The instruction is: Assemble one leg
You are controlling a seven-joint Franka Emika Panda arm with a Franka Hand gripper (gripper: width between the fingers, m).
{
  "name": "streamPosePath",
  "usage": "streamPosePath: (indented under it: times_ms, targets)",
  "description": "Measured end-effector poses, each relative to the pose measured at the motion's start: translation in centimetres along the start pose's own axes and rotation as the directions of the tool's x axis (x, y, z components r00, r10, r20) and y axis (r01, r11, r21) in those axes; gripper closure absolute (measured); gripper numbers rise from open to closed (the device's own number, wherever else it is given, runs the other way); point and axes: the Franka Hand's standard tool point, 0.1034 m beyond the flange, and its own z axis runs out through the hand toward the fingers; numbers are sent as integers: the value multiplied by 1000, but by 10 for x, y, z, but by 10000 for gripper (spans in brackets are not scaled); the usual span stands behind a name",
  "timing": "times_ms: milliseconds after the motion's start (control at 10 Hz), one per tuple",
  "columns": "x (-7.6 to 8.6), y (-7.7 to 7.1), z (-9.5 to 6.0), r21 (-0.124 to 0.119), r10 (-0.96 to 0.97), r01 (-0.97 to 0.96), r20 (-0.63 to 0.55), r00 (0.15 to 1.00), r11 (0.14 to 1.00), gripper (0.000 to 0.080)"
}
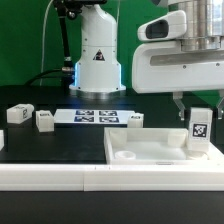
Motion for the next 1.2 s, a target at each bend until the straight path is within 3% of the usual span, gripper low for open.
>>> streamPosePath:
  times_ms: [300,500,600,900,1100,1200]
  targets:
    - [1,-1,1,12,291,-291,-14,957,957,496]
    - [0,-3,1,19,500,-499,-16,866,866,496]
    - [-4,-7,2,26,637,-637,-2,771,771,497]
    - [-5,-10,2,32,776,-777,24,630,629,499]
    - [-6,-10,3,32,771,-771,25,637,636,499]
    - [-6,-10,3,33,743,-743,23,669,668,319]
